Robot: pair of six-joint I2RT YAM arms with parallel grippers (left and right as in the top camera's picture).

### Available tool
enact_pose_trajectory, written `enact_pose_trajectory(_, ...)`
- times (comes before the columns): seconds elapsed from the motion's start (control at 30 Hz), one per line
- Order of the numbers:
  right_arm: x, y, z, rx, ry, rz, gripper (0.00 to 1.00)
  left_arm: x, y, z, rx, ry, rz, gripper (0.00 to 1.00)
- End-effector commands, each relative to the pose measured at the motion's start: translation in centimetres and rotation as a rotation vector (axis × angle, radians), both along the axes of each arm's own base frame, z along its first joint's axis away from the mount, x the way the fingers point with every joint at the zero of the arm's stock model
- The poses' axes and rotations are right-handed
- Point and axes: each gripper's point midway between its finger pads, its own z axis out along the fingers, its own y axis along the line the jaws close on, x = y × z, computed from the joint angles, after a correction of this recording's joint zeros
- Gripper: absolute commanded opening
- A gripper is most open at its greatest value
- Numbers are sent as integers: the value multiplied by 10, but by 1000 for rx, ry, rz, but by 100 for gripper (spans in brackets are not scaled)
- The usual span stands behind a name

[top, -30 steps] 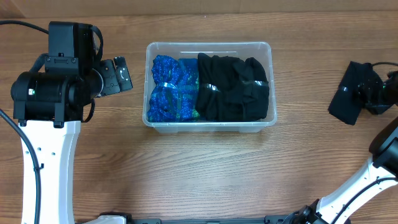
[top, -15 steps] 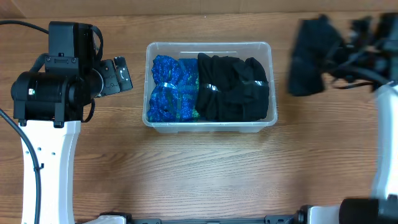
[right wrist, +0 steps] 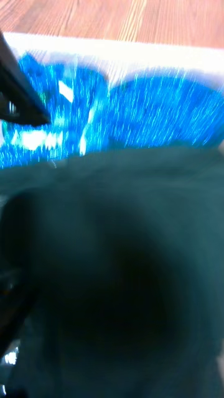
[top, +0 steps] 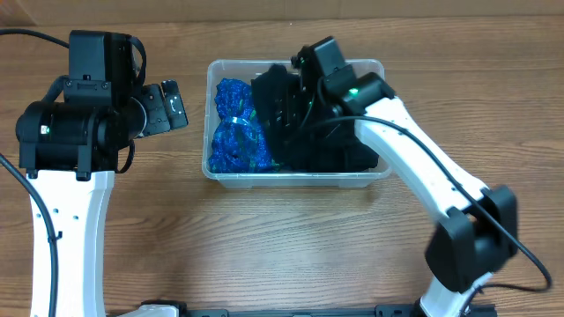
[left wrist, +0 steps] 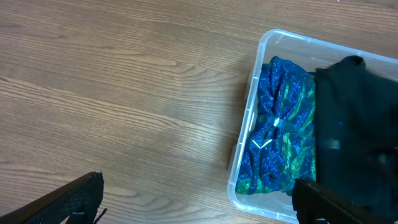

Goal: Pack container
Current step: 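Place the last black garment into the bin and release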

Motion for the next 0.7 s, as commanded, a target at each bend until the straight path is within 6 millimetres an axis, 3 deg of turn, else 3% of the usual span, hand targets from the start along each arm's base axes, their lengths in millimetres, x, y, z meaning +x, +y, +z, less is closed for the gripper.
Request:
enact_pose_trajectory(0.0,-1,-5,28,26,-17,-37,82,1,1,0,19,-1,-11,100)
enact_pose_trajectory(0.03,-2,-9,44,29,-41,-46,88,1,1,0,19,-1,-11,100)
enact_pose_trajectory(0.07,-6,-16,67,27,-77,-59,100,1,1,0,19,-1,-11,100)
enact_pose_trajectory(0.2,-38,-49,137,1,-176,-99,100,1,1,0,19,-2,-11,100)
enact_pose_trajectory(0.27,-64,-64,153,-4,-168,-99,100,1,1,0,19,-1,-11,100)
enact_pose_trajectory(0.4,-104,-78,162,3,-97,-89,100,1,1,0,19,-1,-11,100)
enact_pose_trajectory(0.43,-104,-78,167,21,-108,-103,100,1,1,0,19,-1,-11,100)
enact_pose_trajectory(0.53,-104,-113,191,-53,-244,-179,100,1,1,0,19,-1,-11,100)
enact_pose_trajectory(0.67,-137,-172,248,-106,-486,-323,100,1,1,0,19,-1,-11,100)
